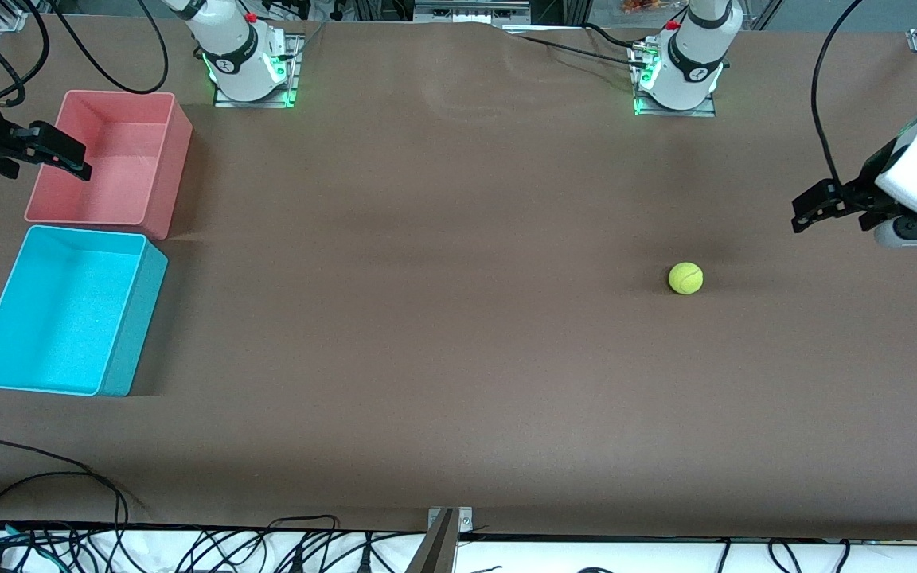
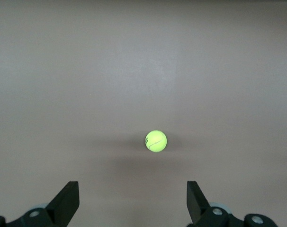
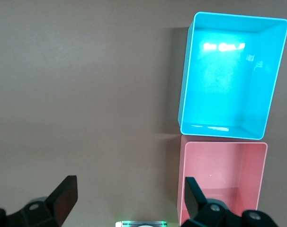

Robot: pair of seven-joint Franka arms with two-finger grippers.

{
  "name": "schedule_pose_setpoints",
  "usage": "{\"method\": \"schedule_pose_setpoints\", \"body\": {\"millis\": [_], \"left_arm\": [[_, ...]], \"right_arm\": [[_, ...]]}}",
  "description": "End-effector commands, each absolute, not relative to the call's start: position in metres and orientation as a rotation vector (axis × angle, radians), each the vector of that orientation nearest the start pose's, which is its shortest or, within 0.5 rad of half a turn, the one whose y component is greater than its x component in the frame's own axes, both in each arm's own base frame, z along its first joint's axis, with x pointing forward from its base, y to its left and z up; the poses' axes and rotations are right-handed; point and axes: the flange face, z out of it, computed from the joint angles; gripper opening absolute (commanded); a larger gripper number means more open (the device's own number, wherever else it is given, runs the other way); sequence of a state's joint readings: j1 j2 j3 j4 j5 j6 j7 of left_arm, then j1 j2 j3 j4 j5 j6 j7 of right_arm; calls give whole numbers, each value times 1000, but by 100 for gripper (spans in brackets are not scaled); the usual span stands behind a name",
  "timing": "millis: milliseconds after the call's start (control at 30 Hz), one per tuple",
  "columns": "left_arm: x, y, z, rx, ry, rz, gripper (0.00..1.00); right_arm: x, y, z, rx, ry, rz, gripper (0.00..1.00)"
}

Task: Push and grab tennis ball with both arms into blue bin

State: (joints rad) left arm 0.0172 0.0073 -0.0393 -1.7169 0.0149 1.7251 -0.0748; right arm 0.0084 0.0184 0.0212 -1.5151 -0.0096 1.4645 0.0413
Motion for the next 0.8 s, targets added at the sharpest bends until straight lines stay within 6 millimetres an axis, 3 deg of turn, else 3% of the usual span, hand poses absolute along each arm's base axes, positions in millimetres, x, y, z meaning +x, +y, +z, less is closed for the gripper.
{"method": "schedule_pose_setpoints", "body": {"millis": [0, 467, 600, 767], "left_arm": [[552, -6, 539, -3138, -76, -29, 100], [542, -4, 488, -3135, -82, -29, 100], [536, -5, 484, -3134, -79, -51, 100], [535, -5, 496, -3134, -79, -84, 100]], "right_arm": [[549, 20, 636, -3150, 20, 103, 100], [549, 19, 635, -3148, 25, 113, 100], [548, 18, 635, -3148, 25, 115, 100], [548, 18, 635, -3148, 27, 118, 100]]}}
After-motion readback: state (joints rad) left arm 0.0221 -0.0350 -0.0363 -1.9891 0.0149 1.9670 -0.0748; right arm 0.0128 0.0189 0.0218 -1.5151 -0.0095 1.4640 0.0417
